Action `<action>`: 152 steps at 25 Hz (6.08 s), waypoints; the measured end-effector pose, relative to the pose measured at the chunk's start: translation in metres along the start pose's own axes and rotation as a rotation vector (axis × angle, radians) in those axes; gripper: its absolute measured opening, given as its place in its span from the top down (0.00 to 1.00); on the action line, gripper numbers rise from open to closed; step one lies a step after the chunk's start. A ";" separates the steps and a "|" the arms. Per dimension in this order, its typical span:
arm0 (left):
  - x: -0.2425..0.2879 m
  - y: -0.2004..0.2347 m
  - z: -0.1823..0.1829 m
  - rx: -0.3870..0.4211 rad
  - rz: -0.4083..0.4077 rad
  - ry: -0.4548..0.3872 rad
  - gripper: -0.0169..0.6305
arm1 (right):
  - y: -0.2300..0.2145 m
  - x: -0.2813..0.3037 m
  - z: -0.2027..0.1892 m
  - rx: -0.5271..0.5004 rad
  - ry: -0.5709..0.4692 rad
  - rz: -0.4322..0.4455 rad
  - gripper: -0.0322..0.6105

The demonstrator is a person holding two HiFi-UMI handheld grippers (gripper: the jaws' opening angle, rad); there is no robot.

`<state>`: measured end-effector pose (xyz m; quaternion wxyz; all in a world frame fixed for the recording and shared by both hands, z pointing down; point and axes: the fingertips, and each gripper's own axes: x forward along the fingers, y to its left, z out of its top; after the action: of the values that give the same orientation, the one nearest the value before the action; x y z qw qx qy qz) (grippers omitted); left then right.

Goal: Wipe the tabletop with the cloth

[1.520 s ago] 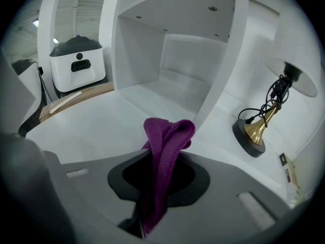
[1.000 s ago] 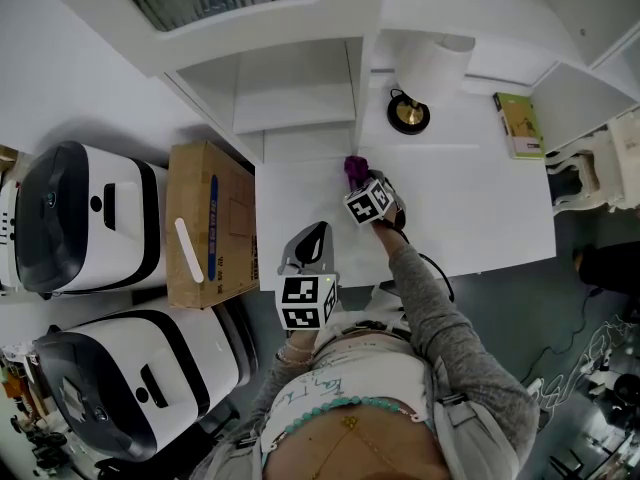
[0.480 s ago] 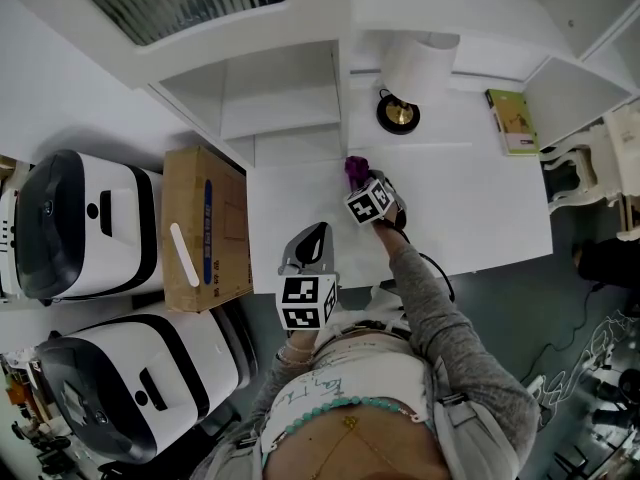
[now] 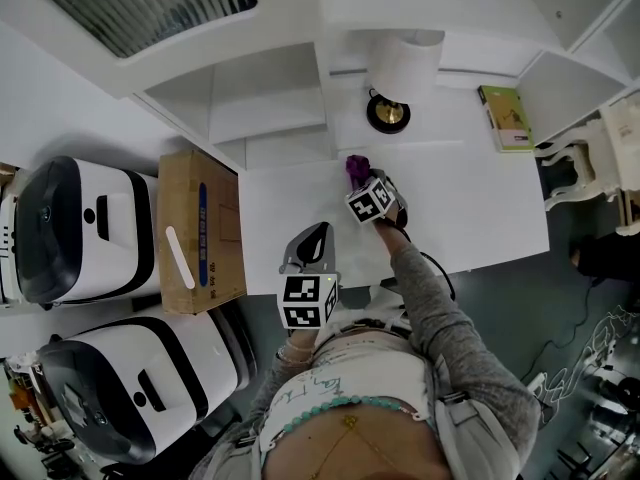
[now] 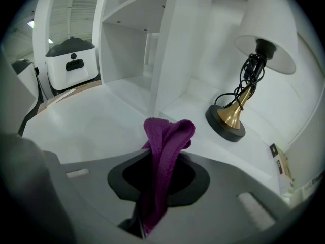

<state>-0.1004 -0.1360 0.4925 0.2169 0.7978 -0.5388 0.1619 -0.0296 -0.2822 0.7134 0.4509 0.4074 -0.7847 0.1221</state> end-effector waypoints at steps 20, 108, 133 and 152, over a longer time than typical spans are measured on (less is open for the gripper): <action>0.020 -0.036 0.001 0.020 -0.031 0.015 0.97 | -0.038 -0.010 -0.025 0.016 0.009 -0.020 0.84; 0.055 -0.127 0.000 0.051 -0.081 0.015 0.97 | -0.157 -0.043 -0.113 0.036 0.067 -0.095 0.84; 0.098 -0.227 0.008 0.024 -0.033 0.029 0.97 | -0.201 -0.057 -0.150 -0.060 0.042 -0.020 0.84; 0.114 -0.257 0.010 0.031 -0.044 0.032 0.97 | -0.229 -0.066 -0.170 -0.050 0.042 -0.023 0.84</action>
<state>0.1810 -0.1477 0.4964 0.2167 0.8099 -0.5151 0.1784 0.2626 -0.2990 0.7157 0.4787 0.4026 -0.7730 0.1058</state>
